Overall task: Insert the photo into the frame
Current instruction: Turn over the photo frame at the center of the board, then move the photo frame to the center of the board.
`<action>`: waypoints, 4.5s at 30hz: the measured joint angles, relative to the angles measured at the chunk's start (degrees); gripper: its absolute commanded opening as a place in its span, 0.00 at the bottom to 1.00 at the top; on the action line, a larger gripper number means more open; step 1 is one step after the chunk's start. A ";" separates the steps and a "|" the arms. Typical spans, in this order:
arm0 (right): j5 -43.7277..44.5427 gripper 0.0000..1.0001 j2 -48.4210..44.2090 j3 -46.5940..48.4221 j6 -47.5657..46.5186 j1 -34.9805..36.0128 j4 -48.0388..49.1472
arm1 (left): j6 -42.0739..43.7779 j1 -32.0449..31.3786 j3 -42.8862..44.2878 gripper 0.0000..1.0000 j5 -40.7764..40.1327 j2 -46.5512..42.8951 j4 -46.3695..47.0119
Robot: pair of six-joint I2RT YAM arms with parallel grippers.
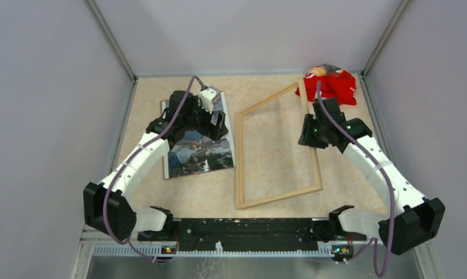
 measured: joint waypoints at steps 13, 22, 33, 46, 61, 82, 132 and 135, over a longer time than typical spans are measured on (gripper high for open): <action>2.62 0.32 2.56 -11.58 0.22 0.00 7.72 | 1.27 -0.02 -0.13 0.99 -2.47 0.00 -0.04; 11.34 0.35 11.28 -17.77 0.07 0.00 13.22 | 2.16 0.00 -0.57 0.99 -5.22 0.02 -0.42; 17.35 0.37 20.83 -17.97 0.68 -0.24 16.94 | 2.95 -0.02 -1.16 0.98 -6.80 0.02 -0.87; 19.08 0.35 20.63 -14.86 1.49 -1.92 18.03 | 4.63 1.20 -1.16 0.98 -11.89 0.90 -3.43; 14.43 0.55 23.50 -14.40 -1.70 -10.27 21.20 | 5.97 2.45 -1.16 0.98 -14.23 0.94 -5.66; 2.99 0.27 20.90 -19.19 0.90 -10.23 26.91 | 6.03 2.62 -1.16 0.98 -14.27 1.70 -6.93; 18.34 0.56 48.59 15.89 12.17 27.45 20.85 | 10.23 25.03 -1.57 0.98 -4.98 4.39 -9.49; 17.68 0.45 48.76 15.87 12.87 27.45 21.20 | 10.47 25.31 -1.86 0.98 -4.81 4.22 -9.73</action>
